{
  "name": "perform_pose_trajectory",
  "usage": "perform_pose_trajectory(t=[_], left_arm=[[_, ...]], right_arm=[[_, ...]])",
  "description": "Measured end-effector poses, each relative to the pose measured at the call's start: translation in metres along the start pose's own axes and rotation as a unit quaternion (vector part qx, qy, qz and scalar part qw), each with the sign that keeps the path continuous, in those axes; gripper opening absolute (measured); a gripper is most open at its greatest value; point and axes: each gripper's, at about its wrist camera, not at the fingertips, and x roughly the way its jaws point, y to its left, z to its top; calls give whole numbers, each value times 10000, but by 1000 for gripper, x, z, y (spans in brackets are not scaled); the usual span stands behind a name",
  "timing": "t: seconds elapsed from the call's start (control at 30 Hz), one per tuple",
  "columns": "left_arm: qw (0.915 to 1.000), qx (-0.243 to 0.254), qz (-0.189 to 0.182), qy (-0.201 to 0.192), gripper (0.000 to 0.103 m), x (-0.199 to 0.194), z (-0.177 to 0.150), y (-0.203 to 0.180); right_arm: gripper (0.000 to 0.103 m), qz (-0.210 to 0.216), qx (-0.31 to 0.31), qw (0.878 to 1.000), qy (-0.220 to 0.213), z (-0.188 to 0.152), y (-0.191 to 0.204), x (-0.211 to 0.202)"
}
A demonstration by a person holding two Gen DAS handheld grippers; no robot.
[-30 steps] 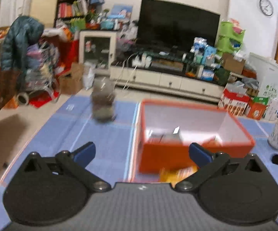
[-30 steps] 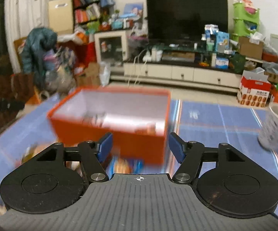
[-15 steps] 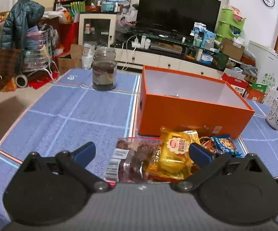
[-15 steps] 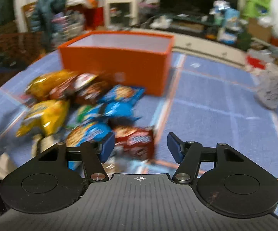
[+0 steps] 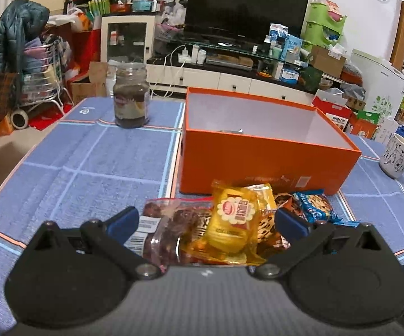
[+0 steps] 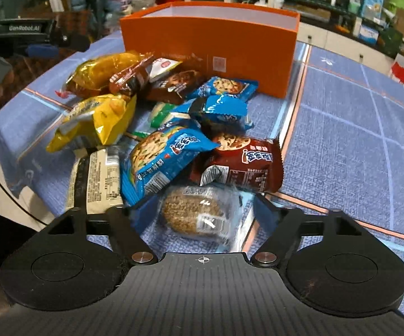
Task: Organize snacks
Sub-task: 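Grasp the yellow cake packet with the left gripper while the right grasps the round-cookie bag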
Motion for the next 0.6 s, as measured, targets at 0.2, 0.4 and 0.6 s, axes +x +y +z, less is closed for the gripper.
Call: perform_pose_trajectory(t=[0.2,0.4,0.6], left_arm=[[10000,-56,5,35,102,4,2,-2],[9999,35,-61,154,102,13,2,-10],[9996,162,-121,177,102,21,5,-19]], right_arm=[[62,146,39,9996,238,1,4,10],[39,0,56,9997,258,0,3,8],[33,-32,79,9996,263,3,1,4]])
